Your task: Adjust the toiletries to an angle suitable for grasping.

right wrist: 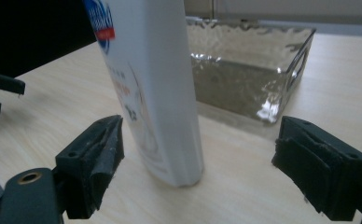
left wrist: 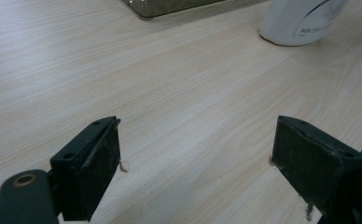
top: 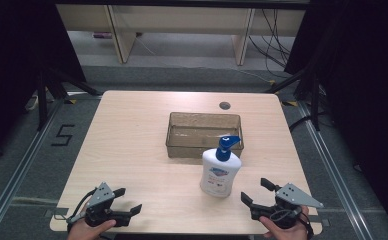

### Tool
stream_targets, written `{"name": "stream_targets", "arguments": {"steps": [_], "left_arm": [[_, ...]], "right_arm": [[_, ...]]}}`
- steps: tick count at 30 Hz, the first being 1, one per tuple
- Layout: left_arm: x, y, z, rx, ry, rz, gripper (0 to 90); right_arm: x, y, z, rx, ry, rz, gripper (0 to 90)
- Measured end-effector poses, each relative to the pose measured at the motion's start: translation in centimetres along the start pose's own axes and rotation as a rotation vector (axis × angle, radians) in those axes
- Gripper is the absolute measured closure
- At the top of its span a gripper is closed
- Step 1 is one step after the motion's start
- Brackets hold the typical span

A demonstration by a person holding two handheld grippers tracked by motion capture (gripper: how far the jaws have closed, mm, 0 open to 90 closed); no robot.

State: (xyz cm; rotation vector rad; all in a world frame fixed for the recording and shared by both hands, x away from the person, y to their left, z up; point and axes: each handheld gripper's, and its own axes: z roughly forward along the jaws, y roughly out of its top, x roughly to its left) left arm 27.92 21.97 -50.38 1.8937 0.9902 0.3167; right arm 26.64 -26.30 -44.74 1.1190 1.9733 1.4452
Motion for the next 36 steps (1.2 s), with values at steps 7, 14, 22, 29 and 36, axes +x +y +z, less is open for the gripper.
{"name": "stream_targets", "arguments": {"steps": [7,14,22,29,36], "left_arm": [[0.0,0.0,-0.1,-0.002,0.003,-0.003,14.7],[0.0,0.0,-0.1,0.001,0.000,-0.003,14.7],[0.2,0.0,-0.1,0.001,0.009,-0.013,14.7],[0.1,0.1,-0.2,-0.004,0.002,-0.010,14.7],[0.1,0.1,-0.2,-0.003,-0.006,-0.014,14.7]], "right_arm": [[0.8,1.1,-0.2,-0.033,0.024,-0.041,16.1],[1.9,2.1,-0.5,-0.028,0.054,-0.014,16.6],[2.4,3.1,-0.1,-0.023,0.061,-0.018,16.7],[2.7,4.8,0.2,-0.046,0.090,-0.067,16.7],[3.1,6.6,0.8,-0.069,0.121,-0.076,16.7]]}}
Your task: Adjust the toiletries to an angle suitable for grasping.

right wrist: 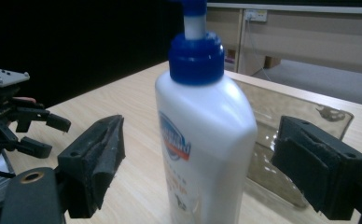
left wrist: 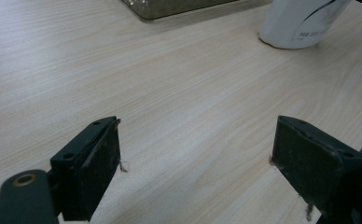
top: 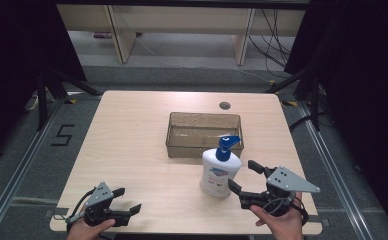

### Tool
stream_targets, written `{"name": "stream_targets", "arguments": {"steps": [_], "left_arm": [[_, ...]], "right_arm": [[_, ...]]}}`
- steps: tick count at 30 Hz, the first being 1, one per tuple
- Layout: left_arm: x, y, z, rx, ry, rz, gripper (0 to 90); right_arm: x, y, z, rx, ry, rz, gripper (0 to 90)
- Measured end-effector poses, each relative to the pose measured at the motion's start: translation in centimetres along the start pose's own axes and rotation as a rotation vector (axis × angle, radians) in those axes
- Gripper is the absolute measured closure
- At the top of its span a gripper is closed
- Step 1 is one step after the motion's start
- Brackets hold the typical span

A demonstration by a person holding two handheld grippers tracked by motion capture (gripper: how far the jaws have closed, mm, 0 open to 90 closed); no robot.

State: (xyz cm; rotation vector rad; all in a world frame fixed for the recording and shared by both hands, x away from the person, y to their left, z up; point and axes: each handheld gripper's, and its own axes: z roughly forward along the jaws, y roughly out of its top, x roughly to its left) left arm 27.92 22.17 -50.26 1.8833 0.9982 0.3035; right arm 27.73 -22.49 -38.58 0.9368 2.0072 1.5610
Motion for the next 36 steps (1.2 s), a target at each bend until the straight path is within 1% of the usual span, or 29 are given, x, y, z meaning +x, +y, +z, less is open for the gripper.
{"name": "stream_targets", "arguments": {"steps": [2,5,6,7,8,9,10,11,12,13,14,15,16,18,19,20,21,22,23,24,25,26,28,29,30,32,33,34,36], "left_arm": [[0.0,0.0,0.0,0.008,0.006,0.009,14.7],[0.1,0.0,0.0,0.008,0.004,0.007,14.7],[0.1,0.0,0.0,0.006,0.001,0.003,14.7],[0.1,0.0,0.0,0.002,-0.002,-0.002,14.7],[0.1,0.0,0.2,0.000,-0.008,-0.009,14.7],[0.1,0.0,0.2,0.000,-0.008,-0.009,14.7],[0.1,0.0,0.1,0.008,-0.002,0.001,14.7],[0.0,0.0,0.1,0.008,0.008,0.019,14.8],[0.0,0.0,0.1,0.005,0.006,0.017,14.7],[0.0,0.0,0.1,0.005,0.006,0.017,14.7],[0.0,0.1,0.2,0.000,0.007,0.009,14.7],[0.0,0.1,0.2,0.002,0.008,0.005,14.7],[0.0,0.1,0.2,0.003,0.013,0.000,14.7],[0.0,0.1,0.2,0.002,0.014,0.000,14.7],[0.0,0.2,0.2,0.003,0.014,0.004,14.7],[-0.1,0.2,0.2,0.007,0.017,0.005,14.7],[-0.1,0.2,0.3,0.007,0.014,0.006,14.7],[-0.1,0.3,0.5,0.005,0.006,0.006,14.7],[-0.1,0.3,0.5,0.005,0.006,0.006,14.8],[-0.1,0.3,0.6,0.004,0.008,0.010,14.8],[-0.2,0.4,0.5,0.017,0.017,0.015,14.7],[-0.1,0.4,0.6,0.016,0.004,0.017,14.7],[-0.1,0.4,0.7,0.012,0.011,0.016,14.7],[-0.1,0.4,0.7,0.007,0.013,0.012,14.7],[-0.1,0.4,0.6,0.013,0.021,0.016,14.7],[-0.1,0.5,0.5,0.013,0.025,0.015,14.7],[-0.1,0.5,0.5,0.013,0.025,0.015,14.7],[-0.1,0.5,0.5,0.012,0.024,0.014,14.7],[-0.2,0.4,0.5,0.015,0.022,0.012,14.7]], "right_arm": [[0.0,0.4,0.1,0.001,-0.003,-0.008,16.7],[0.1,0.7,0.2,-0.001,-0.010,-0.001,16.7],[0.0,0.9,0.3,-0.009,0.007,-0.012,16.7],[-0.1,1.1,0.3,-0.018,-0.004,-0.028,16.7],[0.0,1.5,0.6,-0.023,0.015,-0.007,16.9],[0.0,1.5,0.6,-0.023,0.015,-0.007,16.9],[-0.3,2.0,0.9,-0.028,0.002,-0.043,18.0],[-0.4,2.2,1.2,-0.046,0.003,-0.062,18.0],[-0.4,2.4,1.3,-0.029,0.013,-0.043,18.0],[-0.4,2.4,1.3,-0.029,0.013,-0.043,18.0],[-0.3,2.6,1.4,-0.029,0.022,-0.028,18.2],[-0.5,2.8,1.5,-0.036,-0.001,-0.061,18.7],[-0.6,3.0,1.7,-0.035,0.017,-0.052,19.5],[-0.8,3.1,1.9,-0.047,0.011,-0.056,19.7],[-1.0,3.2,1.9,-0.039,0.005,-0.069,19.9],[-1.2,3.2,2.2,-0.043,0.033,-0.033,20.5],[-1.2,3.2,2.2,-0.043,0.033,-0.033,20.5],[-1.5,3.3,2.4,-0.053,0.022,-0.061,21.3],[-1.5,3.3,2.4,-0.053,0.022,-0.061,21.3],[-1.3,3.3,2.4,-0.033,0.038,-0.029,22.0],[-1.5,3.3,2.5,-0.038,0.031,-0.053,22.5],[-1.3,3.4,2.6,-0.030,0.046,-0.021,23.3],[-1.3,3.4,2.9,-0.044,0.053,-0.026,24.0],[-1.4,3.5,3.0,-0.052,0.048,-0.052,24.6],[-1.2,3.5,3.1,-0.037,0.068,-0.024,24.7],[-1.1,3.6,3.5,-0.050,0.078,-0.038,25.6],[-1.1,3.6,3.5,-0.050,0.078,-0.038,25.6],[-1.1,3.7,3.5,-0.048,0.058,-0.052,26.0],[-1.2,3.7,4.1,-0.060,0.066,-0.058,27.8]]}}
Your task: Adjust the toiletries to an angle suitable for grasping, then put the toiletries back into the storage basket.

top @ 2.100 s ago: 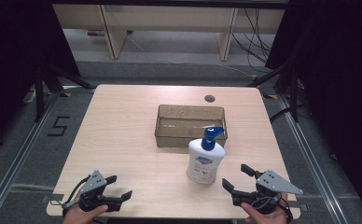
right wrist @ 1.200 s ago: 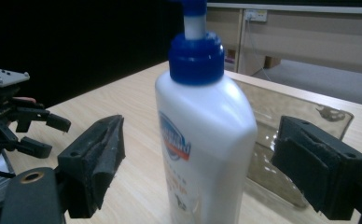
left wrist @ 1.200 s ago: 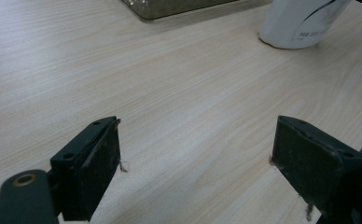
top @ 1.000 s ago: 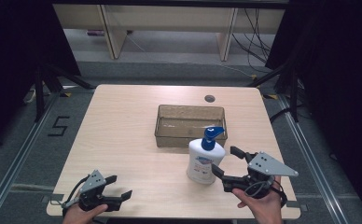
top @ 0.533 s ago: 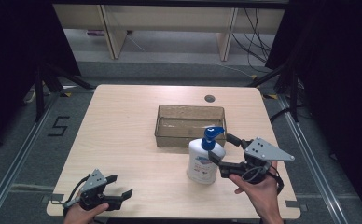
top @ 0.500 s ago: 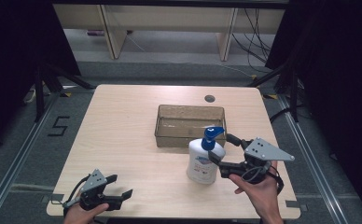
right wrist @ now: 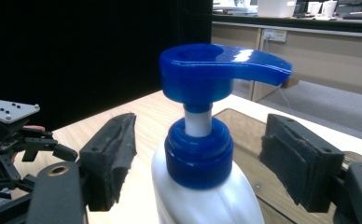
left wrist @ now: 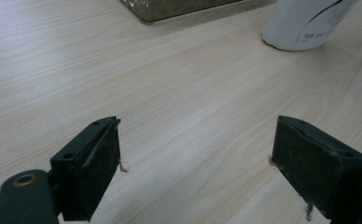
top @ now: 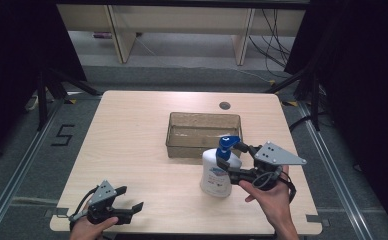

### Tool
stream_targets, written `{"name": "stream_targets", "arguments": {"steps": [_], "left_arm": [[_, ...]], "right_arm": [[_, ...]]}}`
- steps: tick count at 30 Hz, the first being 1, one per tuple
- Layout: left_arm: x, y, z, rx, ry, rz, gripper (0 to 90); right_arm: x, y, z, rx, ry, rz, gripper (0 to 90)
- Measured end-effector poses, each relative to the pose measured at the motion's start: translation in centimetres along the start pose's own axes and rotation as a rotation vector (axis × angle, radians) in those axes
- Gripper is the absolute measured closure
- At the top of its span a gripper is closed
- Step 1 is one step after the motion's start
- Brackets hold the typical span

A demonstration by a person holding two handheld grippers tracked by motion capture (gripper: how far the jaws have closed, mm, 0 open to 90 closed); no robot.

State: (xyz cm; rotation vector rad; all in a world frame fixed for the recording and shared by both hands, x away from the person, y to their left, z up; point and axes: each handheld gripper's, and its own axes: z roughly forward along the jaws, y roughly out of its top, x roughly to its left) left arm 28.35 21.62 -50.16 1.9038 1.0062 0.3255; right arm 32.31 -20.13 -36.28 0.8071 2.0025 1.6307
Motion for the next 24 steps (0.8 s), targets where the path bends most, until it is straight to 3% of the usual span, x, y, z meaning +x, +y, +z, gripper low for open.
{"name": "stream_targets", "arguments": {"steps": [2,8,15,16,17,18,20,21,22,24], "left_arm": [[0.0,0.0,-0.1,-0.002,-0.003,0.007,14.7],[0.1,-0.2,-0.1,-0.006,-0.011,0.002,14.7],[0.0,-0.2,-0.3,-0.007,0.002,0.005,14.7],[0.2,-0.4,-0.3,-0.011,0.003,-0.011,14.7],[0.2,-0.4,-0.3,-0.011,0.003,-0.011,14.7],[0.3,-0.5,-0.3,-0.006,0.001,-0.013,14.7],[0.4,-0.5,-0.3,-0.019,-0.010,-0.030,14.7],[0.3,-0.4,-0.3,-0.025,-0.012,-0.030,14.7],[0.2,-0.4,-0.3,-0.023,-0.010,-0.026,14.7],[0.2,-0.3,-0.3,-0.011,-0.006,-0.018,14.7]], "right_arm": [[0.2,0.0,0.2,0.024,0.024,0.035,30.0],[-0.2,0.0,1.0,-0.010,0.041,-0.001,38.2],[0.2,-0.1,1.5,0.005,0.045,-0.008,45.5],[-0.3,-0.2,1.5,-0.016,0.041,-0.023,49.5],[-0.3,-0.2,1.5,-0.016,0.041,-0.023,49.5],[-0.2,-0.3,1.5,-0.009,0.048,0.010,51.1],[-0.4,-0.3,1.5,-0.026,0.058,0.009,53.4],[-0.5,-0.4,1.4,-0.039,0.041,-0.020,54.6],[-0.3,-0.4,1.3,-0.025,0.053,0.016,55.0],[-0.3,-0.5,1.3,-0.030,0.055,0.013,55.3]]}}
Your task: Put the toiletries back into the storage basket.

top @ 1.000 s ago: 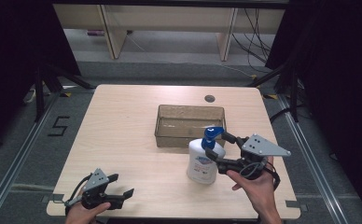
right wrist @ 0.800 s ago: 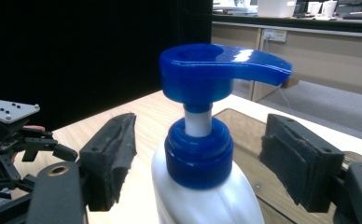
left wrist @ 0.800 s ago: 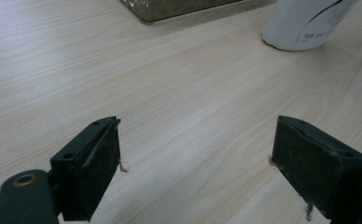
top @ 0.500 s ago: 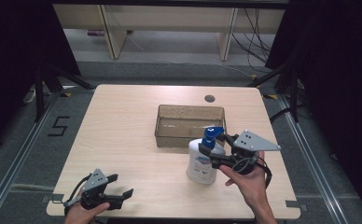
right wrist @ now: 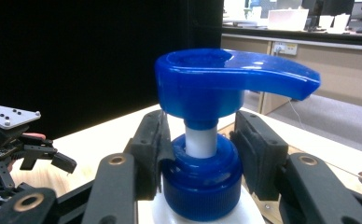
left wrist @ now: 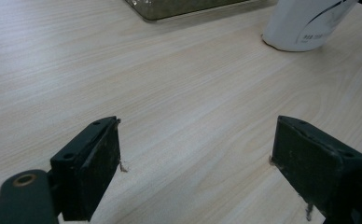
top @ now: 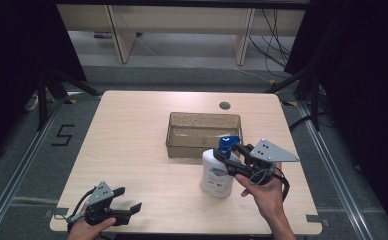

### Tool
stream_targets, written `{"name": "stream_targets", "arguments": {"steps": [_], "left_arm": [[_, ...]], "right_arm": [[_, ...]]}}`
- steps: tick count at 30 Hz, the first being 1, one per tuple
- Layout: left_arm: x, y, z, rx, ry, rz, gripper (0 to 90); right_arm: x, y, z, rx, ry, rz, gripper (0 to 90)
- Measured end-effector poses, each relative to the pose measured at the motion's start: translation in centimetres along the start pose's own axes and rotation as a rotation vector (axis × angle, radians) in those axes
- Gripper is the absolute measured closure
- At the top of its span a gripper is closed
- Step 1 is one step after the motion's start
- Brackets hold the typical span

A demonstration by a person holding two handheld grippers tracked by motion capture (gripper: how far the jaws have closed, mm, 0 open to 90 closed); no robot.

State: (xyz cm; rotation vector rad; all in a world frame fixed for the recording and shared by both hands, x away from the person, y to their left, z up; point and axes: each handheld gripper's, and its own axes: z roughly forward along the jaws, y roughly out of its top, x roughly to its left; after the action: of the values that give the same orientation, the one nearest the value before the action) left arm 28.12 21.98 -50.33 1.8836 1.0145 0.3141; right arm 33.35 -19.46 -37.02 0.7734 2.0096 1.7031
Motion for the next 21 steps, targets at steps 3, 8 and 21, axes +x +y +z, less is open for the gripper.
{"name": "stream_targets", "arguments": {"steps": [3,8,21], "left_arm": [[0.04,-0.08,0.04,-0.004,-0.008,0.002,14.7],[0.02,-0.09,0.09,-0.005,-0.007,-0.002,14.7],[0.10,-0.03,0.12,-0.006,-0.015,-0.009,14.7]], "right_arm": [[0.06,0.05,-0.01,-0.007,-0.012,-0.023,55.6],[0.10,0.30,-0.05,-0.053,-0.016,-0.042,60.4],[0.63,0.85,0.30,-0.036,-0.060,-0.062,64.1]]}}
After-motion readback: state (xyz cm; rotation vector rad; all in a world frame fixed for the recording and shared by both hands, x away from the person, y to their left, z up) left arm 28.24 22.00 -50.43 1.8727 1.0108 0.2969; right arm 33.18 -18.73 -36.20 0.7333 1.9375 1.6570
